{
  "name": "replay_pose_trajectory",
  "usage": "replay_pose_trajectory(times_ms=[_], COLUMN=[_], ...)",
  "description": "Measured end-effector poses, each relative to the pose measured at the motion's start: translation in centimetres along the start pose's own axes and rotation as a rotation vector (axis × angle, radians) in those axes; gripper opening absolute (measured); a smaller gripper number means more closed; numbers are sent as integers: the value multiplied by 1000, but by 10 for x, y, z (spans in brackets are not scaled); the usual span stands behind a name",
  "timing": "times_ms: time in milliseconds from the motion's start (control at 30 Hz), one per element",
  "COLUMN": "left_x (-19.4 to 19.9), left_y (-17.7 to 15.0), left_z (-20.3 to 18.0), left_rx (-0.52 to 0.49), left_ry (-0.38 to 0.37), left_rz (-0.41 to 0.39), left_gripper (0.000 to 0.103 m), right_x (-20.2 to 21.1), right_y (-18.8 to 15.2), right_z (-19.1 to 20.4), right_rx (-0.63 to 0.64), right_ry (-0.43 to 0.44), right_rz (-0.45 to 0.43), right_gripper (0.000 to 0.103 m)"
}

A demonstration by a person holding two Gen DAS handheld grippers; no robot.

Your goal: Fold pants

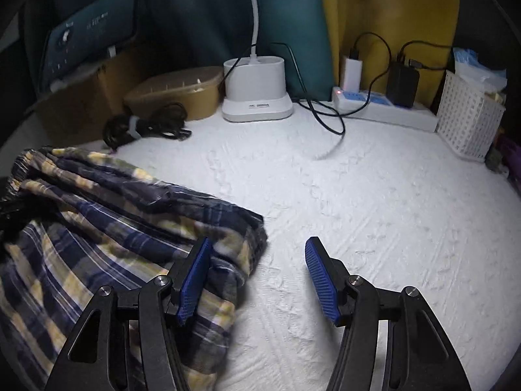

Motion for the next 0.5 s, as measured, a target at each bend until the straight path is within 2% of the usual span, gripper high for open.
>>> replay_pose_trajectory(times_ms=[133,233,300,367,500], left_x=[-8,8,21,28,22], left_y=[-9,-8,-6,-4,-3], left_z=[7,-3,-8,-8,-5], left_rx=[15,-36,-51,-40,-16], left_ry=[27,54,43,29,39], left_rz=[38,-11,-53,-82,-75], left_gripper=[58,62,66,75,76], right_x=[0,6,14,22,32], right_y=[0,0,2,2,-4], right_z=[-2,-5,-6,-3,5], right_rx=[9,-22,-41,-41,-29], right_ry=[-18,-7,10,26,47], right_rz=[-6,-8,-19,-30,-22], right_gripper=[61,61,62,62,64])
Point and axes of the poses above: each gripper's, at about its wrist camera, not at the fingertips, and x roughly against the way its jaws point, z to its left, y to its top, the point moved 2 cm from there along -x, roughly the way its jaws point, and after that the axes turned 1 degree about x, right-handed, at the moved point
